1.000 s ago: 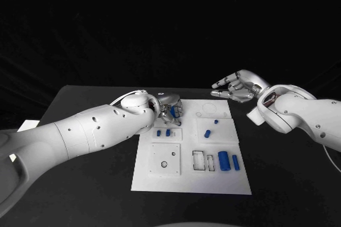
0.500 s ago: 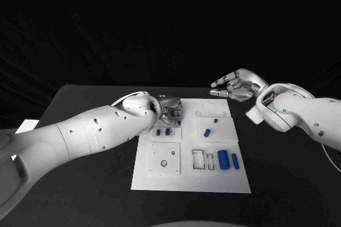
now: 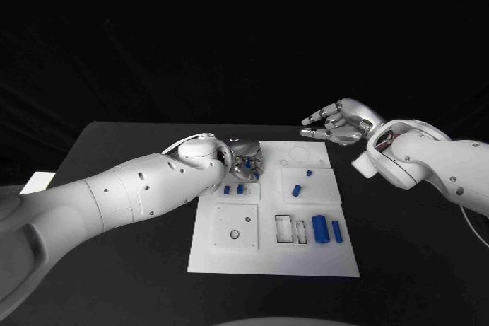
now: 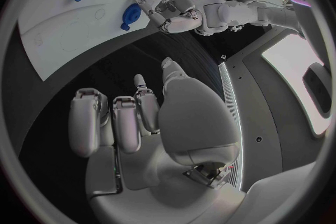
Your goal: Assemble the parts on the task board
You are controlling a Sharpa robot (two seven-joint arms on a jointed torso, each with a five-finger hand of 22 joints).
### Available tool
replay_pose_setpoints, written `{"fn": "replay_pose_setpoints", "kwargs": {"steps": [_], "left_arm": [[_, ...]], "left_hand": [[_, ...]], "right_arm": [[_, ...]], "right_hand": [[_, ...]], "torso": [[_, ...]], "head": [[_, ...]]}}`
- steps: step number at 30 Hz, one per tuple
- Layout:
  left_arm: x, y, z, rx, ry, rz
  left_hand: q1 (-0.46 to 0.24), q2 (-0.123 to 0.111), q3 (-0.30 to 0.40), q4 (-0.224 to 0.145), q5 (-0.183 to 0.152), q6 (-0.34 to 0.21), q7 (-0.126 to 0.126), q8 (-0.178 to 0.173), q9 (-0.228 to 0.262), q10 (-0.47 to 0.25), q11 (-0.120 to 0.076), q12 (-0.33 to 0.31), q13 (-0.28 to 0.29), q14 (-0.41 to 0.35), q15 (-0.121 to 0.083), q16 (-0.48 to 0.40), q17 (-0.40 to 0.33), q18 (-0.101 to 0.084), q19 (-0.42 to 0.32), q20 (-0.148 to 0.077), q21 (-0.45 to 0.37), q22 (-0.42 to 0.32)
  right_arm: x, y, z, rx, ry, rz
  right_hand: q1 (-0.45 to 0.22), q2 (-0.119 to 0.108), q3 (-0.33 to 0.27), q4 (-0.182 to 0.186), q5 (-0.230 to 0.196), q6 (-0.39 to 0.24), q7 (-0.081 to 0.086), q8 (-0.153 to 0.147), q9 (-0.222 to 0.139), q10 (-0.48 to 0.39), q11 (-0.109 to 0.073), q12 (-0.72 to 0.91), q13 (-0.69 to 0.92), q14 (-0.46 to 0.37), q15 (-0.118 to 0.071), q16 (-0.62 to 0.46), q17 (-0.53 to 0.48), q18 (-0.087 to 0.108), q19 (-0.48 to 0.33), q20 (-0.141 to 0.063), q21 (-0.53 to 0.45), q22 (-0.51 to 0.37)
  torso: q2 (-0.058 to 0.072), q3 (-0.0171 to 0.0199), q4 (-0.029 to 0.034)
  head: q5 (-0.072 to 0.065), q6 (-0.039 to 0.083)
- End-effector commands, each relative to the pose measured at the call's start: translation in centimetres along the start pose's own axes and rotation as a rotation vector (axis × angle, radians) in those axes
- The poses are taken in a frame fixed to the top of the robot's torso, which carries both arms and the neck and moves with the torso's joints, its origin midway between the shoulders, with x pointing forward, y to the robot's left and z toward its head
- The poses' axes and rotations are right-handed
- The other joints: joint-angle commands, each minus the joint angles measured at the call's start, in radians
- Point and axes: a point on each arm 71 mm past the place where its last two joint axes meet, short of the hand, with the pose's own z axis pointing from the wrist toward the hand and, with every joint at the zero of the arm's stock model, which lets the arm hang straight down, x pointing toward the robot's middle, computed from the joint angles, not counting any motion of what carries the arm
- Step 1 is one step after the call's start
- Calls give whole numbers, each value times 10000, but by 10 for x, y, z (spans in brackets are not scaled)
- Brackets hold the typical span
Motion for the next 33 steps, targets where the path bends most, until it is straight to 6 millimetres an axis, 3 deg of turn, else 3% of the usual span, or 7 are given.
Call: {"fn": "replay_pose_setpoints", "kwargs": {"steps": [1, 17, 24, 33], "left_arm": [[4, -1, 1, -38, 217, 63], [1, -1, -1, -49, -190, 83], [-8, -1, -11, 336, -1040, -641], [-19, 8, -30, 413, -1651, -1404]], "left_hand": [[-44, 69, 136, -27, -13, 89, -13, -62, -19, 104, 12, -70, -19, 436, -68, 44, -16, -129, 101, -38, 29, 4], [-93, 25, 1210, -614, 46, 449, 86, -183, -95, 649, 34, -349, 11, 433, -30, 133, -32, -142, 116, -25, 83, 116], [-386, -139, 1674, -861, 259, 574, 147, -299, -144, 798, 75, -635, 11, 426, 7, 175, -55, -133, 114, 1, 53, 116], [-492, -187, 1757, -920, 294, 642, 154, -315, -149, 882, 74, -698, 22, 427, 8, 194, -48, -127, 115, 4, 33, 104]], "right_arm": [[2, 1, 0, -94, 175, 7], [2, 1, 1, -101, 189, 10], [2, 1, 1, -91, 171, 4], [1, 0, 0, -63, 140, -10]], "right_hand": [[-21, 86, -41, 1, 34, -25, -42, 44, 10, -78, -6, -11, 741, 705, -35, -36, 1088, 96, -63, -11, -23, 12], [-21, 86, -41, 1, 34, -25, -42, 44, 10, -78, -6, -11, 741, 705, -35, -36, 1088, 96, -63, -11, -23, 12], [-21, 86, -41, 1, 34, -25, -42, 44, 10, -78, -6, -11, 741, 705, -35, -36, 1088, 96, -63, -11, -23, 12], [-21, 86, -41, 1, 34, -25, -42, 44, 10, -78, -6, -11, 741, 705, -35, -36, 1088, 96, -63, -11, -23, 12]], "torso": [[-6, 2, 9], [-7, -6, 5], [-18, -1, 14], [-23, -6, 37]], "head": [[-6, 2], [3, -3], [6, 16], [30, 31]]}}
